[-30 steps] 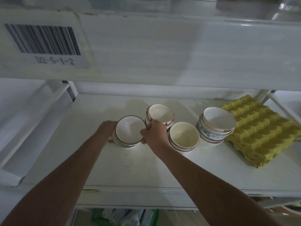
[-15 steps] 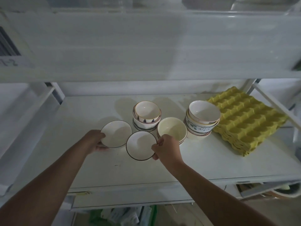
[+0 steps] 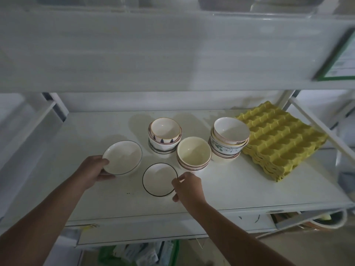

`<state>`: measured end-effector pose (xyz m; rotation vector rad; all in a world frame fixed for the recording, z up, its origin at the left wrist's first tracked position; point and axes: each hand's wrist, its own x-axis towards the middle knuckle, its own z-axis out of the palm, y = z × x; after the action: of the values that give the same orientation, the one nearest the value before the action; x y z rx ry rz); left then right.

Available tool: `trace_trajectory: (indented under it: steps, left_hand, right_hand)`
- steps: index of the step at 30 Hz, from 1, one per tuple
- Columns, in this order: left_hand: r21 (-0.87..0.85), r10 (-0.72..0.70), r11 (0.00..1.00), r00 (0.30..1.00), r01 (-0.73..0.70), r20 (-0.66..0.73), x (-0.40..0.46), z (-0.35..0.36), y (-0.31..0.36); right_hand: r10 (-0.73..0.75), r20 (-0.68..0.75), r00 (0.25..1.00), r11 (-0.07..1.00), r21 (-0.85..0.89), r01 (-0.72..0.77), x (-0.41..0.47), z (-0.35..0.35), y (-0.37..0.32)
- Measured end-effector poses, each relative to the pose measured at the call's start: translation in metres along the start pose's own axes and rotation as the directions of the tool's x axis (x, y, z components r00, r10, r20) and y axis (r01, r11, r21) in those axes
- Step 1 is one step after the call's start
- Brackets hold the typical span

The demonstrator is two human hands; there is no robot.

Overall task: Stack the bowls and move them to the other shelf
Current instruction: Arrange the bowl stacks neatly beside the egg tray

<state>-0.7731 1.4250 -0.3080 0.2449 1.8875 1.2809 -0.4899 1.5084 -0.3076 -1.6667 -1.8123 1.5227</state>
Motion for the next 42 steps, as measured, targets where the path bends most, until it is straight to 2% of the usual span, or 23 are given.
trace_trajectory:
  steps: [4,8,13,16,19,24,34,42]
  left_hand:
    - [-0.002,-0.006,1.000,1.000,0.006,-0.004,-0.002,-0.002,-0.002]
    - [-0.013,-0.025,1.000,1.000,0.025,0.002,-0.007,0.001,-0.010]
    - [-0.101,-0.049,0.994,0.999,0.050,0.014,-0.011,0.004,-0.012]
    - [-0.083,-0.057,0.995,0.998,0.058,0.011,-0.013,0.008,-0.011]
    - [-0.081,-0.065,0.995,0.998,0.066,0.013,-0.014,0.012,-0.012]
    - [-0.088,-0.081,0.993,0.997,0.081,0.004,-0.019,0.020,-0.012]
    - [-0.063,-0.082,0.995,0.997,0.081,-0.009,-0.030,0.036,-0.016]
    - [-0.059,-0.087,0.995,0.996,0.085,-0.023,-0.036,0.044,-0.016]
  right_hand:
    - [0.113,0.186,0.976,0.992,0.030,-0.120,0.006,-0.002,-0.005]
    - [0.096,0.244,0.965,0.995,-0.047,-0.087,0.001,-0.012,-0.012]
    - [0.023,0.296,0.955,0.997,0.058,-0.042,-0.020,-0.065,-0.045]
    - [-0.009,0.200,0.980,0.993,0.114,-0.014,-0.027,-0.120,-0.074]
    - [-0.029,0.005,1.000,0.995,0.091,0.029,-0.021,-0.181,-0.097]
    - [0.005,-0.203,0.979,0.996,0.086,0.012,0.021,-0.241,-0.102]
    - [0.062,-0.223,0.973,0.991,0.132,-0.033,0.073,-0.236,-0.069]
    - [0.009,-0.165,0.986,0.997,0.071,0.002,0.066,-0.231,-0.066]
